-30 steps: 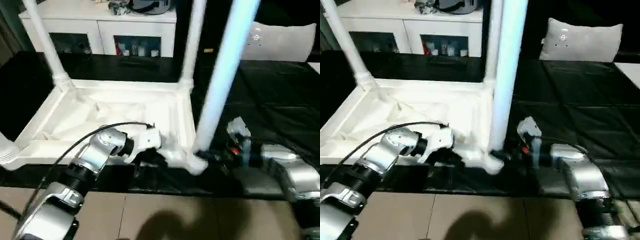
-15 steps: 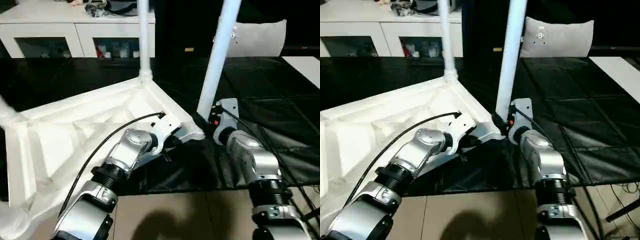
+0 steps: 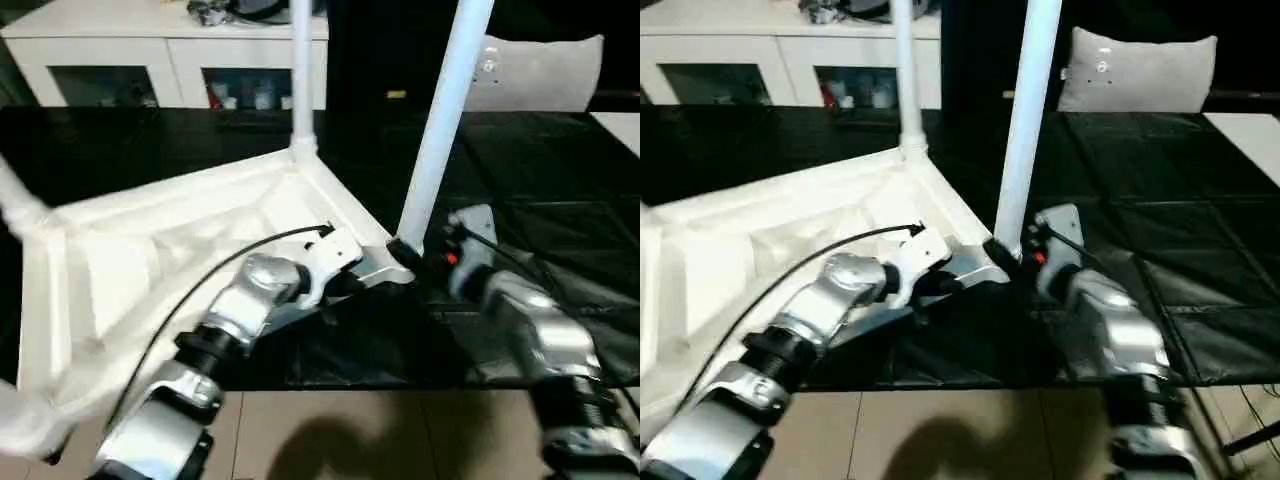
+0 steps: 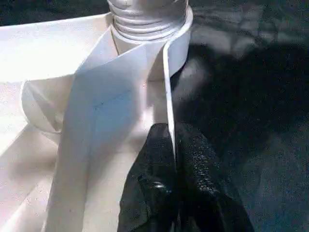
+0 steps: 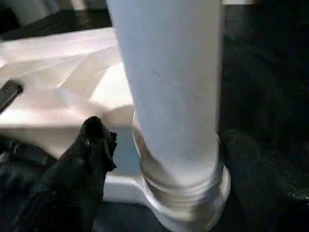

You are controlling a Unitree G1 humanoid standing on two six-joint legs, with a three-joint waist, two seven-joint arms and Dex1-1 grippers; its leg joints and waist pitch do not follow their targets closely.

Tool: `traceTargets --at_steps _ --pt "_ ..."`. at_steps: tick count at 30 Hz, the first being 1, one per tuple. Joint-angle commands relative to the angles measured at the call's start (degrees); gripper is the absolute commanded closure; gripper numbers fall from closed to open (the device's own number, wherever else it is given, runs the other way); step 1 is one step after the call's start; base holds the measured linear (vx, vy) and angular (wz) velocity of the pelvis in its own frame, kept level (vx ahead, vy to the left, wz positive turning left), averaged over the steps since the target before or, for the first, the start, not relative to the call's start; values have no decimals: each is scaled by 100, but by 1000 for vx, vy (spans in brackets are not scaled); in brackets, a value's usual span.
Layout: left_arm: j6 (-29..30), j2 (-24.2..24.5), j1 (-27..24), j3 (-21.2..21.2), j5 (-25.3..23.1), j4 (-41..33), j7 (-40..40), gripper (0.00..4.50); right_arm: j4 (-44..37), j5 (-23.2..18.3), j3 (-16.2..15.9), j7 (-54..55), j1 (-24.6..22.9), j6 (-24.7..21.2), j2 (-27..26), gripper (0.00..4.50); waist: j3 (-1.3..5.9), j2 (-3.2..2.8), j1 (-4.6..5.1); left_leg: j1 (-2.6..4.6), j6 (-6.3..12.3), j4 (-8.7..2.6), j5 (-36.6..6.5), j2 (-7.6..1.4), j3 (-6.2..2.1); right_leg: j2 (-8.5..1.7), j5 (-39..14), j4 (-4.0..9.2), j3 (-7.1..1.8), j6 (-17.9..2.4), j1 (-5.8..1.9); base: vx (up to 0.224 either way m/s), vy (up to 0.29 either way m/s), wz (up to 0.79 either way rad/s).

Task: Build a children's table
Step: Rotate leg to tighten

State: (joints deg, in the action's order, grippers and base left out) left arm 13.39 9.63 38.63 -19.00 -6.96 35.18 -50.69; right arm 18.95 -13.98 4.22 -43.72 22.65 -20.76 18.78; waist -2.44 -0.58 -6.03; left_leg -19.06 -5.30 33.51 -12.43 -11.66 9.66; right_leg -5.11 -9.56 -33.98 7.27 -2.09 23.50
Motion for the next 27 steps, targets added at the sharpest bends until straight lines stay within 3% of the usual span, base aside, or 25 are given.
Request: traceTargets --at_steps 1,6,9,16,27 --pt "-358 220 -45 -208 -19 -54 -508 450 -184 -85 -71 -541 -17 102 296 37 367 69 -38 -97 613 -329 -405 -119 -14 -373 -1234 405 -342 -834 -430 0 0 0" --pt "-1147 667 -153 -431 122 -47 -1550 450 -148 -10 -424 -1801 -90 473 1053 16 347 102 -78 -87 621 -332 -481 -136 3 -381 -1468 413 -342 -819 -407 0 0 0" --pt "-1234 776 -166 -493 160 -68 -1852 450 -194 -86 -515 -2167 -110 452 1183 16 351 100 -109 -88 627 -325 -447 -148 9 -378 -1438 399 -341 -843 -399 0 0 0" --pt "-1731 1156 -94 -719 259 -50 -2878 450 -190 -180 -911 -3155 -47 657 1434 77 357 95 -229 -70 588 -325 -475 -178 13 -393 -1489 377 -348 -868 -383 0 0 0" --pt "-2006 1197 -48 -815 268 29 -3265 450 -118 -246 -1292 -3826 -28 743 1358 169 369 107 -253 -84 539 -318 -395 -173 8 -391 -1427 360 -348 -846 -391 0 0 0"
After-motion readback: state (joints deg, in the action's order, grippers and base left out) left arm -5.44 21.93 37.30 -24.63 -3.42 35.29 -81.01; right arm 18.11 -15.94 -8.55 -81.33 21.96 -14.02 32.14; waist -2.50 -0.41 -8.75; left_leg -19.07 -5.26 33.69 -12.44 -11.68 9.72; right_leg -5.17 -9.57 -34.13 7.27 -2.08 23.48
